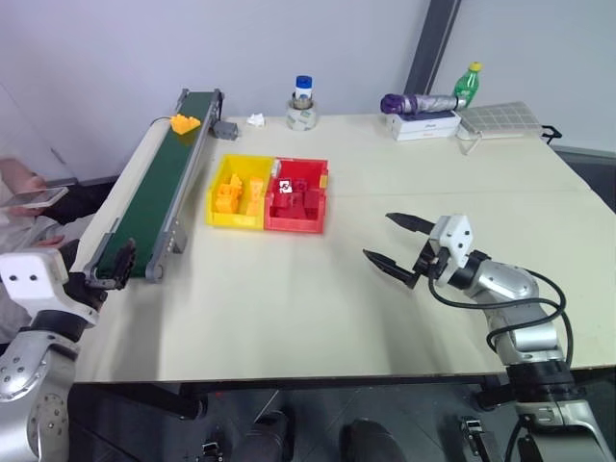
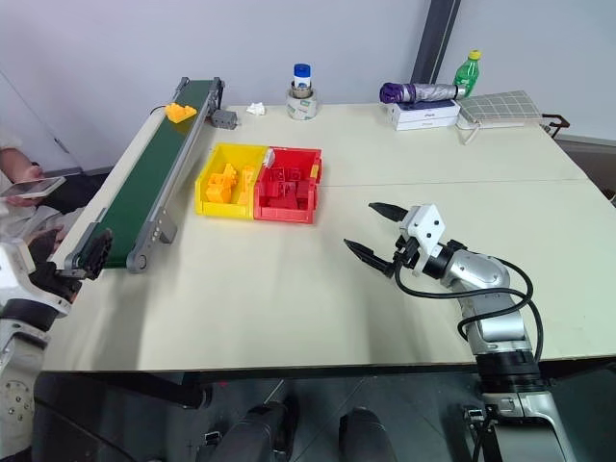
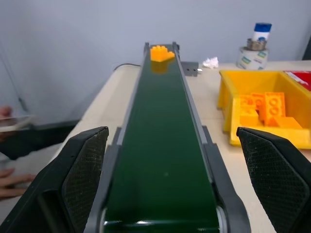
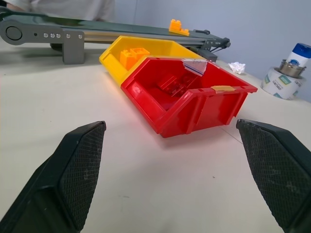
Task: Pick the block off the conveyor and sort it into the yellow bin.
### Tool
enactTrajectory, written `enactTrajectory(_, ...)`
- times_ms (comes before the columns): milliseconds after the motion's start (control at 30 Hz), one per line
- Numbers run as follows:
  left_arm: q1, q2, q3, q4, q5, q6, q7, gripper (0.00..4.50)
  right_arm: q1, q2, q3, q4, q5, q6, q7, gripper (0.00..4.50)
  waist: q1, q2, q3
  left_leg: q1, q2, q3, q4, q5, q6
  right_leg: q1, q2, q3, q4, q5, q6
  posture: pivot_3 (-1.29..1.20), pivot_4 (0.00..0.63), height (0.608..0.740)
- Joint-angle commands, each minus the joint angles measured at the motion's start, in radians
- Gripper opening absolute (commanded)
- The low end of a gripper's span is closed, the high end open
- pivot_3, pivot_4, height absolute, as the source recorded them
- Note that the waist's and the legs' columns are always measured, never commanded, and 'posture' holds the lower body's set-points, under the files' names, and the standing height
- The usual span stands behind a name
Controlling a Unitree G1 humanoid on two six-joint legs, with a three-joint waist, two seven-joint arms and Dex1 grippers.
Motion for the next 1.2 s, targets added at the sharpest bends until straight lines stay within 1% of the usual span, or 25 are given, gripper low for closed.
enactTrajectory(33,0.004,0.003,0.001,-0.02,-0.018,0.0,0.0,4.46,-0.022,-0.003,-0.013,-0.02,0.009,-0.021,0.003,4.5,0.0,0.0,0.0,0.0,0.0,0.0,0.0,0.0,0.0,0.0,0.0,0.0,0.0,0.0,0.0,0.0,0.15,0.74)
enactTrajectory(233,0.015,0.007,0.002,-0.02,-0.07,0.034,-0.016,4.46,-0.023,-0.004,-0.013,-0.023,0.012,-0.018,0.009,4.5,0.0,0.0,0.0,0.0,0.0,0.0,0.0,0.0,0.0,0.0,0.0,0.0,0.0,0.0,0.0,0.0,0.15,0.74)
enactTrajectory(333,0.024,0.001,0.009,-0.025,-0.095,0.067,0.006,4.46,-0.023,-0.004,-0.012,-0.022,0.01,-0.02,0.012,4.5,-0.001,0.0,0.0,0.0,0.0,0.0,0.0,0.0,0.0,0.0,0.0,0.0,0.0,0.0,0.0,0.0,0.15,0.74)
enactTrajectory(467,0.011,0.016,0.002,-0.033,-0.113,0.095,0.012,4.46,-0.024,-0.003,-0.012,-0.021,0.012,-0.017,0.014,4.5,-0.001,0.0,0.0,0.0,0.0,0.0,0.0,0.0,0.0,0.0,0.0,0.0,0.0,0.0,0.0,0.0,0.15,0.74)
enactTrajectory(600,-0.009,0.034,-0.012,-0.033,-0.095,0.094,0.016,4.46,-0.028,-0.001,-0.009,-0.018,0.011,-0.017,0.014,4.5,0.001,0.0,0.0,0.0,0.0,0.0,0.0,0.0,0.0,0.0,0.0,0.0,0.0,0.0,0.0,0.0,0.15,0.74)
enactTrajectory(800,-0.001,0.031,-0.031,-0.038,-0.089,0.101,0.024,4.46,-0.022,0.0,-0.01,-0.028,0.013,-0.011,0.013,4.5,-0.002,0.0,0.0,0.0,0.0,0.0,0.0,0.0,0.0,0.0,0.0,0.0,0.0,0.0,0.0,0.0,0.15,0.74)
enactTrajectory(1200,-0.025,0.041,-0.024,-0.017,-0.079,0.104,0.032,4.46,-0.022,0.003,-0.007,-0.026,0.011,-0.011,0.01,4.5,0.0,0.0,0.0,0.0,0.0,0.0,0.0,0.0,0.0,0.0,0.0,0.0,0.0,0.0,0.0,0.0,0.15,0.74)
